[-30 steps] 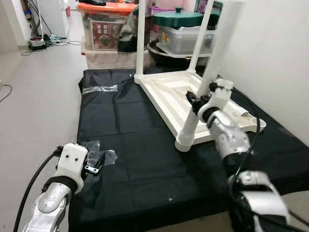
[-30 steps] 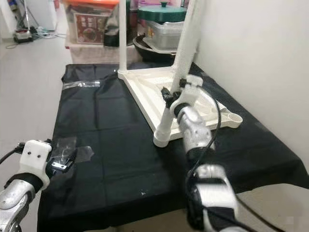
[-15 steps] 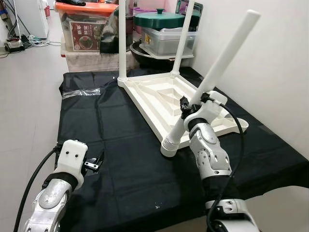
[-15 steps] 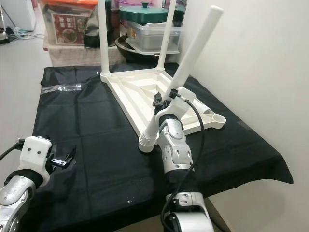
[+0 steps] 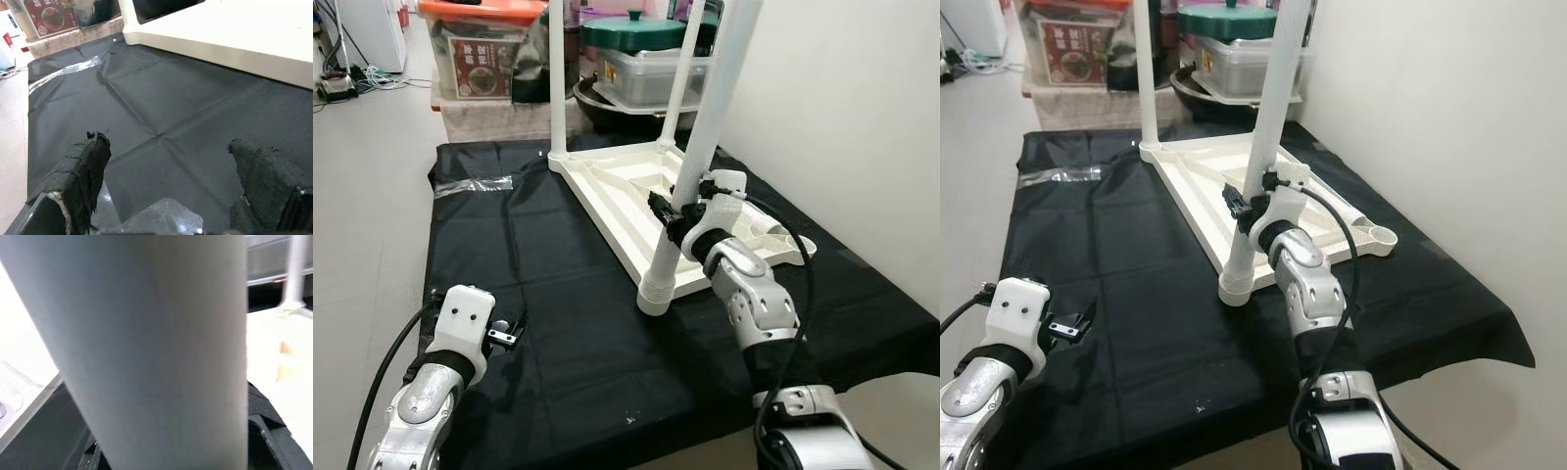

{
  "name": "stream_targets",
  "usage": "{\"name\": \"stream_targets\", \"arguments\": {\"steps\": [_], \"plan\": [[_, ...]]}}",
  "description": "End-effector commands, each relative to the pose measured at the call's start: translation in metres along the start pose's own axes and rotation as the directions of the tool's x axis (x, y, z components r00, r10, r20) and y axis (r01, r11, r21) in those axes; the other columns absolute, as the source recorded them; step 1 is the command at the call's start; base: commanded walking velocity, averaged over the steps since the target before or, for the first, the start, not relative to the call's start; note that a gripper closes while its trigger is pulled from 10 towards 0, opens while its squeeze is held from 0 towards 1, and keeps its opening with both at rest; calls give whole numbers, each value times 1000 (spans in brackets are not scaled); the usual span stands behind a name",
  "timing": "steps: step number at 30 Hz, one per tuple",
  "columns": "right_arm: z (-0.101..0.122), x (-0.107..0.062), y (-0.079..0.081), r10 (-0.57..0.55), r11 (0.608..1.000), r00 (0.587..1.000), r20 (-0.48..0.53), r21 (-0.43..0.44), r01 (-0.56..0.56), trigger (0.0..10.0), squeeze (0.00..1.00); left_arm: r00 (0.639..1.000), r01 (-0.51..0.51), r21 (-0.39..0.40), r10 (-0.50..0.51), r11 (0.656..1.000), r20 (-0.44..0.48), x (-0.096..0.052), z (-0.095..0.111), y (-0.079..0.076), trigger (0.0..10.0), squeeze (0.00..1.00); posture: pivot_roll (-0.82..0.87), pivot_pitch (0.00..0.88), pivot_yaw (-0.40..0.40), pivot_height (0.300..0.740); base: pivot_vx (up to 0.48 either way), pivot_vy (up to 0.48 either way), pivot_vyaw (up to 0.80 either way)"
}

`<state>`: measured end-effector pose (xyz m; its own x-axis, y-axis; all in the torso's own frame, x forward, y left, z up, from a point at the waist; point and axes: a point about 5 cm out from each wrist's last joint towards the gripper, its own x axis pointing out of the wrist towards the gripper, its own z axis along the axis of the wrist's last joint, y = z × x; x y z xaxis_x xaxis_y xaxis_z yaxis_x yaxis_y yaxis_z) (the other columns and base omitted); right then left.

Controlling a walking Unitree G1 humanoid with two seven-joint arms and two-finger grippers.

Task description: Building children table

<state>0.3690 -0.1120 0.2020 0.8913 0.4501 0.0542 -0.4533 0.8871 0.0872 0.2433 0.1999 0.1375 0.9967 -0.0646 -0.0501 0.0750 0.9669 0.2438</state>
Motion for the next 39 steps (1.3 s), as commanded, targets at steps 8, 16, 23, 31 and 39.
{"name": "stream_targets", "arguments": {"steps": [8,16,23,31,39], "plan": [[-25,-3,9,201,973,978,-59,124,-193,0,0,1000,18,-24,-18,1000,-14,0,-4,-4,10000,0,48,0,-96,740,0,0,0],[-35,-9,14,374,927,925,-66,64,-370,0,0,1000,20,-21,-20,1000,-17,-1,-4,-2,10000,0,58,0,-94,740,0,0,0],[-29,-6,29,547,825,825,-145,-72,-560,0,0,1000,25,-25,-26,999,-16,1,-4,-4,10000,0,54,0,-96,740,0,0,0],[-29,-10,39,716,671,671,-195,-75,-738,0,0,1000,27,-26,-27,999,-16,1,-5,-6,10000,0,60,0,-103,740,0,0,0],[-30,-8,35,718,679,673,-178,-32,-733,0,0,999,35,-38,-36,999,-19,-1,-6,-8,10000,0,53,0,-102,740,0,0,0]]}}
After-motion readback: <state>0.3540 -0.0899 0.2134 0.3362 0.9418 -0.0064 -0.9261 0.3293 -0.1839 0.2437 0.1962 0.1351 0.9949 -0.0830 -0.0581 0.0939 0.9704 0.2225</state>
